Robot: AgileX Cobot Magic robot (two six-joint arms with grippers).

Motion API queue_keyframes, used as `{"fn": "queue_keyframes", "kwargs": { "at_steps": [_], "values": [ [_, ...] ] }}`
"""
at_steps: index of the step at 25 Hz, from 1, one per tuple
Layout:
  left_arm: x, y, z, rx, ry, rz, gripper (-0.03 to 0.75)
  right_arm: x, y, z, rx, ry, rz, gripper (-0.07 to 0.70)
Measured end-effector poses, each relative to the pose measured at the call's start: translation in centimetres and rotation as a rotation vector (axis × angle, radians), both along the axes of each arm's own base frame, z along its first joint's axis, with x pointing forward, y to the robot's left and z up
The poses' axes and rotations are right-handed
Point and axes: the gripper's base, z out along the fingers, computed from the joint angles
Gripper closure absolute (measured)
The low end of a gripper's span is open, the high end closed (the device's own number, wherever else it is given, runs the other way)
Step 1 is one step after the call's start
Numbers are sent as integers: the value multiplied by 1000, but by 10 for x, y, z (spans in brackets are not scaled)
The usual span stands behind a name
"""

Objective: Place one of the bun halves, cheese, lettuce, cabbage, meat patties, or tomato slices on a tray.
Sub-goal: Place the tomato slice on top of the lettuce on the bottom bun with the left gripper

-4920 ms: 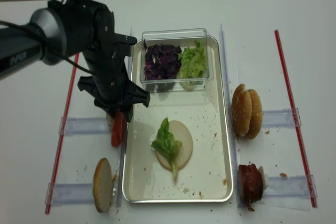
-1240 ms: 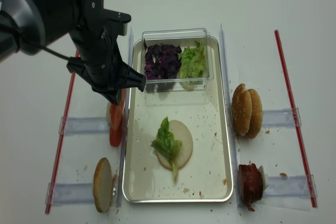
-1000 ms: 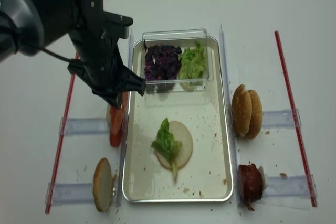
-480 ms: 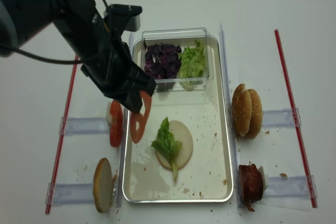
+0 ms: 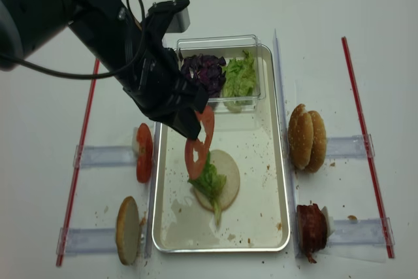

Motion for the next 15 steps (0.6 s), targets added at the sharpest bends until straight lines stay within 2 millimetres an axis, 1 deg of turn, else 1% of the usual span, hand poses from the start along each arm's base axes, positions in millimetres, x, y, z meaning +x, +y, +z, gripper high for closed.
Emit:
{"fn": "queue_keyframes", "kwargs": {
  "at_steps": [9,11,15],
  "values": [
    [-2,-7,4,-93,-16,-60,686,0,0,0,0,0,0,595],
    [-4,-8,2,-116,-3,-69,686,0,0,0,0,0,0,595],
    [-11,-8,-11,-137,48,-74,686,0,0,0,0,0,0,595]
  ]
}}
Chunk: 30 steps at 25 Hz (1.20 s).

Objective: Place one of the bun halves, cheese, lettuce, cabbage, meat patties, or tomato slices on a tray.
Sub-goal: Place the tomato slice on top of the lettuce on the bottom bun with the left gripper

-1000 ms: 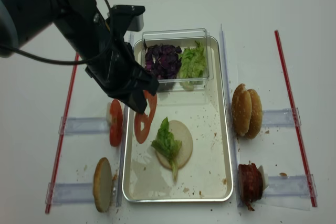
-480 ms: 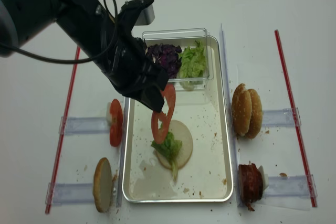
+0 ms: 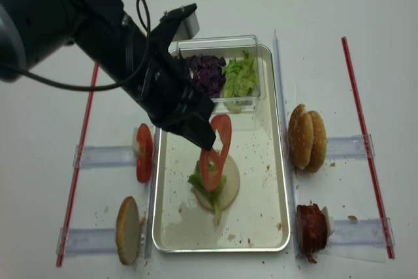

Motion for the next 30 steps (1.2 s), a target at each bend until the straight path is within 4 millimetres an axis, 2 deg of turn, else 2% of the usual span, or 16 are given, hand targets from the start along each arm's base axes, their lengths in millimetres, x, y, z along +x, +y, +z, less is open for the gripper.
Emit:
{"fn": "queue_keyframes", "kwargs": {
  "at_steps": [13,19,30],
  "values": [
    [-16,0,-25,-103,78,-38,686,0,0,0,-2,0,1,595],
    [-3,0,-40,-155,120,2,686,0,0,0,-2,0,1,595],
    [11,-5,-78,-136,206,6,686,0,0,0,-2,0,1,595]
  ]
}}
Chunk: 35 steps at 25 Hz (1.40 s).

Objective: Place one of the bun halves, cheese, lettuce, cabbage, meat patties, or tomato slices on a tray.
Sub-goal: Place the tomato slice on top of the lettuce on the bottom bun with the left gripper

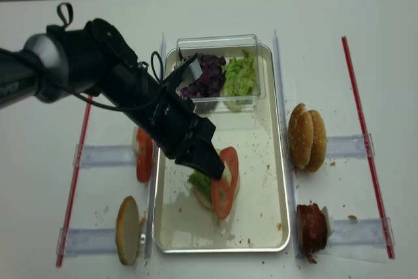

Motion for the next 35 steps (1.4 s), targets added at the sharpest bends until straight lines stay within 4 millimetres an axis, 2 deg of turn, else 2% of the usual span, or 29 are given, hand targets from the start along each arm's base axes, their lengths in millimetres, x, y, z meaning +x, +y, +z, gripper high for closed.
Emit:
{"fn": "queue_keyframes", "kwargs": {
  "at_steps": [6,12,25,30,35],
  "values": [
    [9,7,-13,5,25,22,686,0,0,0,0,0,0,595],
    [19,20,-14,-15,16,79,686,0,0,0,0,0,0,595],
    [21,22,-13,-33,13,93,687,0,0,0,0,0,0,595],
    [25,19,-29,-35,68,115,687,0,0,0,0,0,0,595],
    [26,18,-32,-40,79,125,687,0,0,0,0,0,0,595]
  ]
}}
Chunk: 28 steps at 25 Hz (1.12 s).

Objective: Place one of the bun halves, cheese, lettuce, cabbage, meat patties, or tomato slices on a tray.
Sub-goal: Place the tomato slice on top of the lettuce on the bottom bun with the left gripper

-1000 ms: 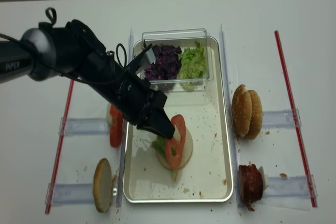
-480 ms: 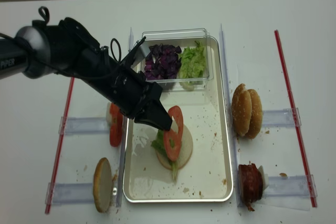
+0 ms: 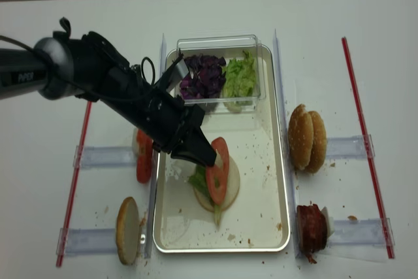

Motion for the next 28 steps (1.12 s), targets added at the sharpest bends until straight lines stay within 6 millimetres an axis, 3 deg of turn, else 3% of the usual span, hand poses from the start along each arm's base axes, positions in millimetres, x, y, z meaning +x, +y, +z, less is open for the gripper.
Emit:
{"fn": "queue_keyframes", "kwargs": {
  "at_steps": [22,28],
  "values": [
    [0,0,0,16,54,42,688,0,0,0,-2,0,1,595],
    [1,0,-10,33,92,49,688,0,0,0,-2,0,1,595]
  ]
}}
